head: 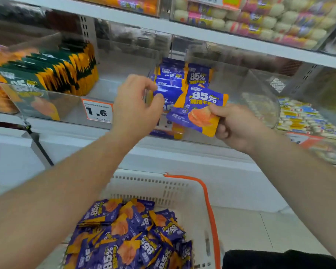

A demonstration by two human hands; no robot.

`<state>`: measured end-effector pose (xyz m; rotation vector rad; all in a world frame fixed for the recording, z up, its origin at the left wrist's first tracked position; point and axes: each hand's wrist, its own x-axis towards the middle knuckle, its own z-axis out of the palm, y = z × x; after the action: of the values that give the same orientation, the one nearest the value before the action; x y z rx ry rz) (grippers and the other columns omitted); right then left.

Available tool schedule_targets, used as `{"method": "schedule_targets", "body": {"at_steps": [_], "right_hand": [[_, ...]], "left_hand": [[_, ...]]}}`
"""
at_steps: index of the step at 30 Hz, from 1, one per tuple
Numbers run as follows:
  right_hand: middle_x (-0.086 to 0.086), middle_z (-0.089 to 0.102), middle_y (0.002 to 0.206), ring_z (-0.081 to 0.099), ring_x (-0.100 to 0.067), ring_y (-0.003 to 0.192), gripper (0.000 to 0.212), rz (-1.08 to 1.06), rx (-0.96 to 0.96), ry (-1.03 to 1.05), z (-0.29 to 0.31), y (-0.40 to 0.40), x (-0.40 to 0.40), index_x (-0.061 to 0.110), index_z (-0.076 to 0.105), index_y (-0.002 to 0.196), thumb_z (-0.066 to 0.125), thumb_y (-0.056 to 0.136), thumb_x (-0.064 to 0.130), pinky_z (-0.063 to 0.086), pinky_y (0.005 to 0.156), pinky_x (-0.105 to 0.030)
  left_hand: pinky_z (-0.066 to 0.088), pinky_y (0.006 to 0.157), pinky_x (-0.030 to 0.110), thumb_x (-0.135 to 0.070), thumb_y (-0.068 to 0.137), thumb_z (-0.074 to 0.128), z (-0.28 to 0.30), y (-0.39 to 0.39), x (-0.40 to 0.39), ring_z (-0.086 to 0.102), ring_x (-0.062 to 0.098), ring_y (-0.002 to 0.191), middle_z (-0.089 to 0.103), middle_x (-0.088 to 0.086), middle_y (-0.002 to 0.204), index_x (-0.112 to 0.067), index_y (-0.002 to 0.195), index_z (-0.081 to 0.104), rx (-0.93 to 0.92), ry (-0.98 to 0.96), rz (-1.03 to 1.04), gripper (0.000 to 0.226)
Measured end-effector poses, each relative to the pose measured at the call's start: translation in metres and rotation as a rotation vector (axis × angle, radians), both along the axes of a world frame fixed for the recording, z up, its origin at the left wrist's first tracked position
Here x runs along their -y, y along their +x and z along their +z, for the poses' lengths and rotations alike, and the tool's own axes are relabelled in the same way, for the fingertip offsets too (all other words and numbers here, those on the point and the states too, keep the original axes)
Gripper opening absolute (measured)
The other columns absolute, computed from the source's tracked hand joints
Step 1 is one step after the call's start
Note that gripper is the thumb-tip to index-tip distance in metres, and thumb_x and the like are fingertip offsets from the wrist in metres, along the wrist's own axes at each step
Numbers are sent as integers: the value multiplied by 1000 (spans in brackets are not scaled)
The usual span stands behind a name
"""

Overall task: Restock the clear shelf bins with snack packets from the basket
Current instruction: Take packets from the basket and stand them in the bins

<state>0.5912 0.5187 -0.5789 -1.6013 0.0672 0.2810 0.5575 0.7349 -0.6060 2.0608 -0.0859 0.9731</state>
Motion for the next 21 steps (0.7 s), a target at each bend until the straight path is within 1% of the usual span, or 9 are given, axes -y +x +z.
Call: {"method": "schedule_targets", "body": {"at_steps": [4, 6, 8, 11, 13, 16, 17, 19, 21], "right_hand": [[4, 44, 57, 32, -3, 32, 22, -175, -93, 50, 19, 41, 16, 18, 47, 77, 48, 98, 12, 21, 31, -14], [6, 45, 51, 31, -2, 32, 27, -228, -103, 38, 28, 65, 20, 19, 45, 74, 47, 99, 10, 21, 30, -13], [5, 46, 52, 32, -2, 37, 28, -259, -89, -79, 29, 91, 21, 20, 45, 72, 53, 97, 9, 22, 30, -12], [-1, 49, 63, 40, -5, 41, 27, -281, -37, -303, 17, 129, 17, 19, 47, 73, 63, 91, 7, 28, 33, -10], [-4, 58, 56, 46, -6, 32, 28, -269, -18, -368, 6, 150, 11, 15, 53, 77, 75, 77, -1, 32, 36, -13], [-5, 61, 47, 52, -10, 32, 34, -271, -51, -397, -3, 173, 1, 9, 57, 87, 79, 68, -9, 37, 41, -20], [-8, 65, 54, 56, -12, 36, 36, -295, -57, -386, -7, 182, 0, 7, 59, 90, 80, 66, -10, 44, 46, -23], [-17, 73, 77, 70, -19, 58, 38, -317, -58, -371, -18, 203, 1, 4, 63, 91, 81, 61, -10, 57, 63, -33], [-19, 74, 87, 73, -25, 78, 38, -305, -60, -435, -25, 220, -1, 3, 66, 87, 86, 56, -3, 58, 62, -33]], "left_hand": [[40, 82, 31, -28, 82, 55, 28, 58, -6, 55, 22, 98, 57, 1, 101, -13, 93, 63, -16, 186, -1, 21], [42, 87, 32, -35, 82, 55, 27, 80, -11, 55, 21, 103, 59, 3, 109, -14, 99, 63, -119, 196, -10, 28], [41, 92, 30, -37, 85, 58, 18, 92, -13, 54, 20, 111, 56, 1, 121, -15, 104, 62, -259, 148, -68, 30], [46, 97, 37, -48, 79, 51, 5, 94, -10, 55, 19, 114, 49, -4, 132, -16, 109, 59, -325, 158, -62, 44], [47, 95, 42, -50, 75, 48, 6, 92, -8, 56, 20, 114, 48, -7, 134, -18, 111, 58, -330, 163, -26, 49], [47, 95, 42, -47, 75, 49, 6, 91, -10, 56, 19, 112, 48, -9, 133, -18, 109, 59, -315, 160, -7, 46], [46, 95, 42, -46, 74, 49, 6, 92, -10, 56, 18, 112, 49, -9, 132, -18, 108, 59, -308, 159, -12, 45], [45, 97, 43, -46, 72, 48, 4, 93, -10, 55, 18, 112, 49, -9, 130, -17, 106, 59, -295, 155, -17, 45], [45, 97, 44, -46, 72, 48, 4, 94, -10, 55, 18, 111, 50, -9, 129, -18, 105, 59, -293, 146, -11, 45]]}}
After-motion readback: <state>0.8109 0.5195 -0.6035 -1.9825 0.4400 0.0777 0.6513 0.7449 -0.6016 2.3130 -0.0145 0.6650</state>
